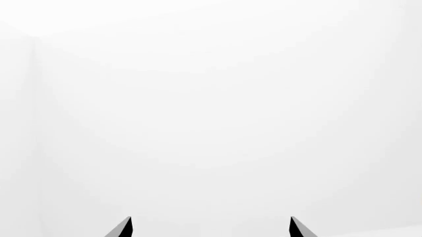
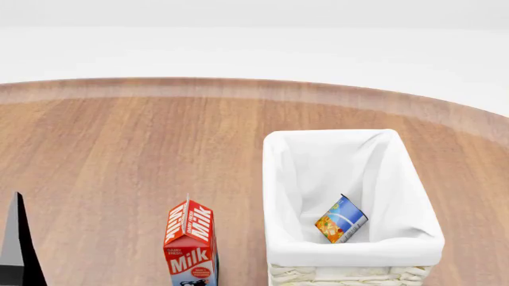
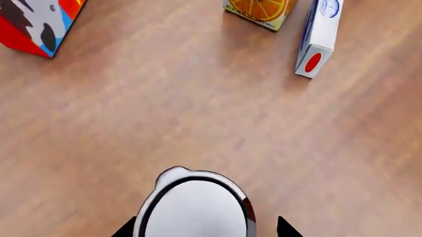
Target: Pick up the alphabet soup and the tomato sauce, and put them in the basket.
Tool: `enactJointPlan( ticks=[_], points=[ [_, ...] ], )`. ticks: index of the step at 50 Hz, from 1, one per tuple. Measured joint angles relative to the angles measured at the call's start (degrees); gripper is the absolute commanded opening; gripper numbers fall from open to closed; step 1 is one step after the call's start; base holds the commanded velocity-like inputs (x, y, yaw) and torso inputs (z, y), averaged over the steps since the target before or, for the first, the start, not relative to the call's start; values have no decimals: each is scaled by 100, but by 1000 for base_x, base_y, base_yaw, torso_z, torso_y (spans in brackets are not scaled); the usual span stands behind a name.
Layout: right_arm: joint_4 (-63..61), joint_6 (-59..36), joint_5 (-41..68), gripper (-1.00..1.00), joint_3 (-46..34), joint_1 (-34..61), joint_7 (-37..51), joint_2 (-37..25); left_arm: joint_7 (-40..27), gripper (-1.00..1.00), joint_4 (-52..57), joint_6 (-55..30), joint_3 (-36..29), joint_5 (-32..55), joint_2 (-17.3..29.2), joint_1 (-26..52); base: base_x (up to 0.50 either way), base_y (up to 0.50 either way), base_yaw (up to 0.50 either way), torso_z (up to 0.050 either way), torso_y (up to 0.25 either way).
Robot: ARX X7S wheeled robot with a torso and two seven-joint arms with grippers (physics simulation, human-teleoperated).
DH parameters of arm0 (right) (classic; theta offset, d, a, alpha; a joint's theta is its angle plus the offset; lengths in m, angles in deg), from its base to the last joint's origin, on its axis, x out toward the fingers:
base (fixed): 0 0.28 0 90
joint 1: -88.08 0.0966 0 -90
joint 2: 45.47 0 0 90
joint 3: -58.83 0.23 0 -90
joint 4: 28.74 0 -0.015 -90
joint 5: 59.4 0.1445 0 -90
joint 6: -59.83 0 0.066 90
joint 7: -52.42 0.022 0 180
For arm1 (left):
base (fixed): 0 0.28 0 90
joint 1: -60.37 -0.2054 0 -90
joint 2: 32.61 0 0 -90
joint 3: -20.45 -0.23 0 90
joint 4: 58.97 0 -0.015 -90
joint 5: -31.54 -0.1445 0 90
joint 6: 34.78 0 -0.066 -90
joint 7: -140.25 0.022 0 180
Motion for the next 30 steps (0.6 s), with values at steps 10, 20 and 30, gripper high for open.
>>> enactJointPlan(
  ticks=[10,20,30],
  points=[
    [115,90,-57,100,-33,-3,-29,28,-8,100,5,-1,-4,1,7,-1,0,0,0,0,0],
    [144,166,38,-100,-40,-16,1,21,-10,100,-3,-7,-19,1,6,15,0,0,0,0,0],
    [-249,104,235,-100,166,37,168,-149,-13,100,-18,13,-28,-2,7,7,0,0,0,0,0]
  ],
)
